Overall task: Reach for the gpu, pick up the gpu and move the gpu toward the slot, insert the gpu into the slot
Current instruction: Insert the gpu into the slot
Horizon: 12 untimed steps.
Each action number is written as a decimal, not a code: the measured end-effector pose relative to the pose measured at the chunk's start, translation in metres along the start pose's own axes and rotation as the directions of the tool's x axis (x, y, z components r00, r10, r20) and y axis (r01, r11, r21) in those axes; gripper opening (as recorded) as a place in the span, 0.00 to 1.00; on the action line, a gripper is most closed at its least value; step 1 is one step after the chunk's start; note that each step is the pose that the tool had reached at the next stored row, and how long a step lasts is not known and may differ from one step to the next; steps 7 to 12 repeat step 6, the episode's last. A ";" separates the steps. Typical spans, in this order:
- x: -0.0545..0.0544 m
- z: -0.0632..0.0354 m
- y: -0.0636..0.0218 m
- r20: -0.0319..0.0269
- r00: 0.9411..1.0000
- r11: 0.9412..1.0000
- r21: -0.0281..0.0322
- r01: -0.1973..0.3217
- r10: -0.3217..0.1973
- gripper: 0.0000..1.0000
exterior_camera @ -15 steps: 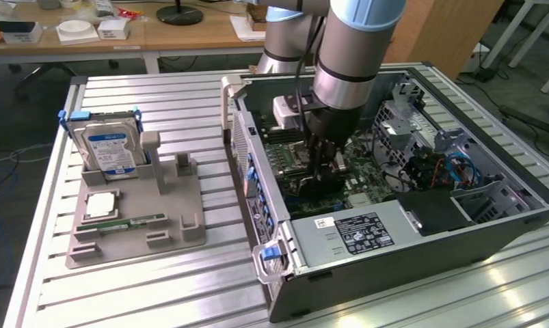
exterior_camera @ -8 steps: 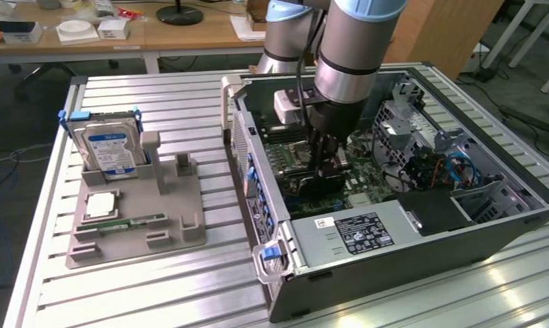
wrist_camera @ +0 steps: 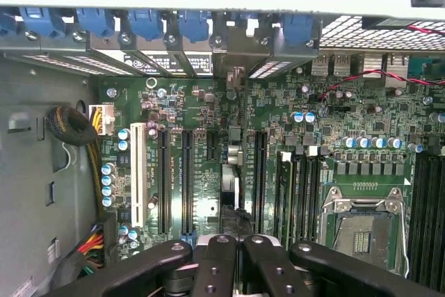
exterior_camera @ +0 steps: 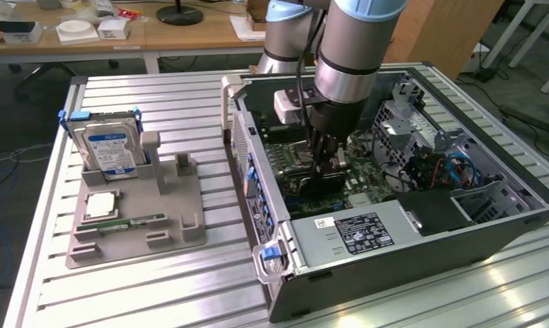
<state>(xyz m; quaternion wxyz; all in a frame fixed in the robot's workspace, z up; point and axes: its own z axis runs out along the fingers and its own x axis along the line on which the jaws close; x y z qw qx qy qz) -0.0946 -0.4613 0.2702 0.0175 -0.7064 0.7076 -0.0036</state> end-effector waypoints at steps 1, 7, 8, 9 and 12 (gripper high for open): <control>0.000 0.0000 0.0000 0.000 1.000 1.000 0.000 0.000 0.000 0.10; 0.000 0.0000 0.0000 0.000 1.000 1.000 0.000 0.000 0.000 0.10; 0.000 0.0000 0.0000 0.000 1.000 1.000 0.000 0.000 0.000 0.10; 0.000 0.0000 0.0000 0.000 1.000 1.000 0.000 0.000 0.000 0.10; 0.000 0.0000 0.0000 0.000 1.000 1.000 0.000 0.000 0.000 0.10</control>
